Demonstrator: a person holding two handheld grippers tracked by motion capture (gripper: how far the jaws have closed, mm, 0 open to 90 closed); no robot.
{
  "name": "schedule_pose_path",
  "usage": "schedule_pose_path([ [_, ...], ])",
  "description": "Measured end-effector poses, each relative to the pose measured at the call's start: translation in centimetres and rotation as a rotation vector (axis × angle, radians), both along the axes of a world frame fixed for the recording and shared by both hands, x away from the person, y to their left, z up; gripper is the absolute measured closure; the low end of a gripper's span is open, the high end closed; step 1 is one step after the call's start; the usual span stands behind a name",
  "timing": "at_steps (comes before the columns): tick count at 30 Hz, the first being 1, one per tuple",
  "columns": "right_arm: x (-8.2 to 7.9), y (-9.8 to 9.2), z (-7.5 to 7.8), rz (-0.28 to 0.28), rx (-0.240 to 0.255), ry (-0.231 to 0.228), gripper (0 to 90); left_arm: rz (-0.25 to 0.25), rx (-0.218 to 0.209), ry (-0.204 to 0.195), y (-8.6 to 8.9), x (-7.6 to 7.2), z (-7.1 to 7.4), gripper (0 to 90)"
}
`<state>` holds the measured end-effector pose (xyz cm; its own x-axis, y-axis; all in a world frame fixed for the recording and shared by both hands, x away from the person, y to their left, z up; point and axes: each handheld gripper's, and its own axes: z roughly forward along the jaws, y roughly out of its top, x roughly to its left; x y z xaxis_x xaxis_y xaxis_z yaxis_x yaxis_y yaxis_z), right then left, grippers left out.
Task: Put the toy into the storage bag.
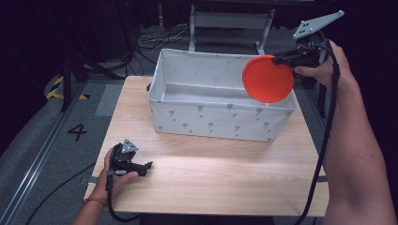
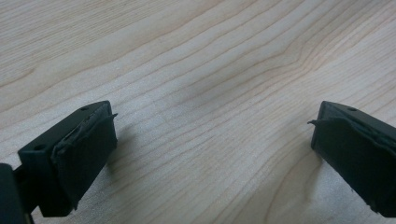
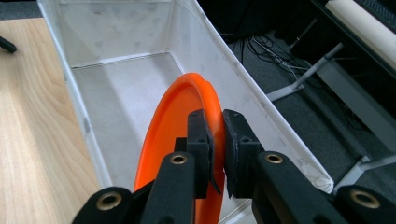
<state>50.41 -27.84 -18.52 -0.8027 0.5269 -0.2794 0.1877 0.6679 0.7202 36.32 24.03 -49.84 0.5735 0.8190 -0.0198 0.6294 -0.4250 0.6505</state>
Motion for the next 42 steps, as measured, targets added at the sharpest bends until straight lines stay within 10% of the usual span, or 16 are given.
schedule_pose_path([
  [17, 1.6, 1.1, -5.7, 0.026, -0.082, 0.099, 82.0, -0.007, 0.001, -0.001, 0.0, 0.1, 0.0, 0.3],
  [42, 2.3, 4.5, -10.2, 0.12, -0.422, 0.282, 81.2, -0.006, -0.001, -0.001, 0.0, 0.1, 0.0, 0.3],
])
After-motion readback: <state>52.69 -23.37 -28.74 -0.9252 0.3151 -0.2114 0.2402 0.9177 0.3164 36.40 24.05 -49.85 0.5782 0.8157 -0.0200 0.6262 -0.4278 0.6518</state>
